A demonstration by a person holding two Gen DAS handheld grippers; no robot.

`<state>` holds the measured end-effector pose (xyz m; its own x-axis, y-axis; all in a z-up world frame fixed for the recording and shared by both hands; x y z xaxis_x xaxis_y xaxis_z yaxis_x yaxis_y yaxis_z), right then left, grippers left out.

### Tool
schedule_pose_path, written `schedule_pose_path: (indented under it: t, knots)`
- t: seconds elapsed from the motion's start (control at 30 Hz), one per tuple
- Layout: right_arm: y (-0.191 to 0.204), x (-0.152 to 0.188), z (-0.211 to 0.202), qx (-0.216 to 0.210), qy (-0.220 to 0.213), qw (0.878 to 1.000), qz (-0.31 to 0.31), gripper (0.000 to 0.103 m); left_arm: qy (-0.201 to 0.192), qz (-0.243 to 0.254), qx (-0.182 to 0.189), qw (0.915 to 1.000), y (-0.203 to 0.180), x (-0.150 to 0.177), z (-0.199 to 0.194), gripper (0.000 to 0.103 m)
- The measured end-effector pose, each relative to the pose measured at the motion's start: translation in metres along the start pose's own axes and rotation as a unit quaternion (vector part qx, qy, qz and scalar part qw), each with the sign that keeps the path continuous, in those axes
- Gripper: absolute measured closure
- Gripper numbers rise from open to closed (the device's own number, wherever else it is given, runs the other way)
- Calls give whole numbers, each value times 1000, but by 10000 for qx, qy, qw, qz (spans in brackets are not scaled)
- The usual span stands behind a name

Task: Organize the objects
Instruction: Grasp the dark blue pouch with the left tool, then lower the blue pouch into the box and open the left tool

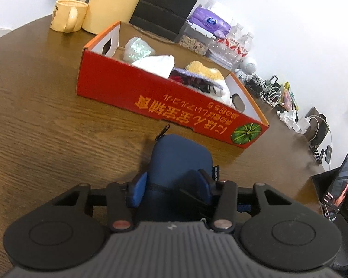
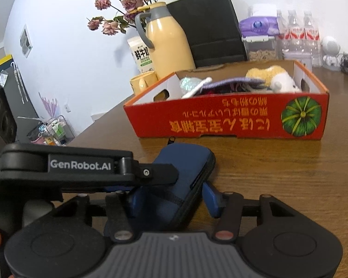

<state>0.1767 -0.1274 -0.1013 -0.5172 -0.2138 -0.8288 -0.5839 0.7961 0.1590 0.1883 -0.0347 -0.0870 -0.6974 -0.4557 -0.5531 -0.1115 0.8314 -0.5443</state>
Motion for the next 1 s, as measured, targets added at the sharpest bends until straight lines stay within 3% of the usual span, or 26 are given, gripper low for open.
schedule_pose_path:
  t: [0.47, 1.0]
  knots:
    - [-5, -38, -4, 268, -347, 9989, -144, 54, -263, -56, -28, 9996, -22, -32, -8, 57]
    - [-32, -122, 11, 476, -895, 9942, -372, 54, -782, -107, 174, 9967, -57, -112, 0, 57]
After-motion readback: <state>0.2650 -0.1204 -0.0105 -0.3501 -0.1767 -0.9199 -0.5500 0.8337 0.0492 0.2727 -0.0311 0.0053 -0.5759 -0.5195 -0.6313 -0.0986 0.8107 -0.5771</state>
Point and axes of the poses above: each gripper's, at about its wrist camera, not at the fingertips, and z roughly the way its jaws point, y to its left, x to its underside, the point moved 10 cm from there along z, roughly the way its jaws point, and after that the axes turned 10 degrees about -z, right-handed, at the moved point
